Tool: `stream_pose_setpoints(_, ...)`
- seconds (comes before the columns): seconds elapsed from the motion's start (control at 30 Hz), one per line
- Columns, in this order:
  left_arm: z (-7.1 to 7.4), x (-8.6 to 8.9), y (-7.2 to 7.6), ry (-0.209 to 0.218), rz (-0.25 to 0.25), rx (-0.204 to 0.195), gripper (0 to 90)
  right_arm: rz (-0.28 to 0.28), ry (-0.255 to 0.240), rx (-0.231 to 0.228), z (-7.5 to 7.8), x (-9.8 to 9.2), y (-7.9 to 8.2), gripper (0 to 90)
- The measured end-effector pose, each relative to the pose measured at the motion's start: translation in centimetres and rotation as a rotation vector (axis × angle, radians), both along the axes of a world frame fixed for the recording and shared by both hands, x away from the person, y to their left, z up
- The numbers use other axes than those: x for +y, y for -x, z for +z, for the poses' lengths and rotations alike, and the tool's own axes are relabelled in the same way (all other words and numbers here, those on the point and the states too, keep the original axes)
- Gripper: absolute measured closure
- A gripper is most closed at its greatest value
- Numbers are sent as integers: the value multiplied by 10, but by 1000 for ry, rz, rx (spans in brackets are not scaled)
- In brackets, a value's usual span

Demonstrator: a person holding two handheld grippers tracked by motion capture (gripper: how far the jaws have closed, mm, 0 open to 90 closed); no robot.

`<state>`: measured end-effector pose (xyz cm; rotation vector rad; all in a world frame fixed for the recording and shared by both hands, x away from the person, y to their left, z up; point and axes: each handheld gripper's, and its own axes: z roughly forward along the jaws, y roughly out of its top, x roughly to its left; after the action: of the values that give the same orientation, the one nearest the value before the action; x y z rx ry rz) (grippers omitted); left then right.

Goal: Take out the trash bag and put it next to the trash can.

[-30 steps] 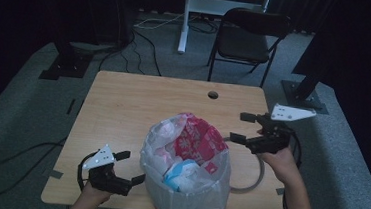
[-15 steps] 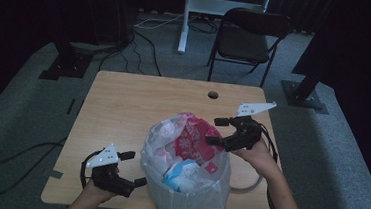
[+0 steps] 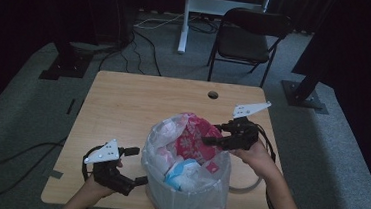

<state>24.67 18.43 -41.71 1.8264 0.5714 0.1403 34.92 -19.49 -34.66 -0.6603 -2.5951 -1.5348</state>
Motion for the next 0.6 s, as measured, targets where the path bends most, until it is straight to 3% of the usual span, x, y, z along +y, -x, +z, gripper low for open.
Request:
stream_pose_setpoints(0.17,15,0,-4,41,-60,-8,0,-23,33,-8,2,2,1,527)
stream_pose_setpoints(0.3,21,0,-5,43,-95,3,1,-31,45,-11,2,3,2,564)
stream_pose_setpoints(0.4,23,3,-3,66,-112,-6,116,-34,53,-11,3,3,2,587)
stream_pose_setpoints(0.43,24,8,1,118,-143,-26,116,-35,56,-13,3,3,2,596)
stream_pose_setpoints(0.47,25,12,2,145,-146,-32,326,-46,57,-9,3,3,2,619)
stream_pose_setpoints(0.5,25,14,3,161,-147,-37,458,-56,55,-1,3,3,2,637)
stream_pose_setpoints(0.53,25,17,4,172,-126,-49,579,-60,55,-1,3,3,1,649)
stream_pose_setpoints(0.6,26,17,6,145,-83,-95,726,-65,52,3,3,3,2,670)
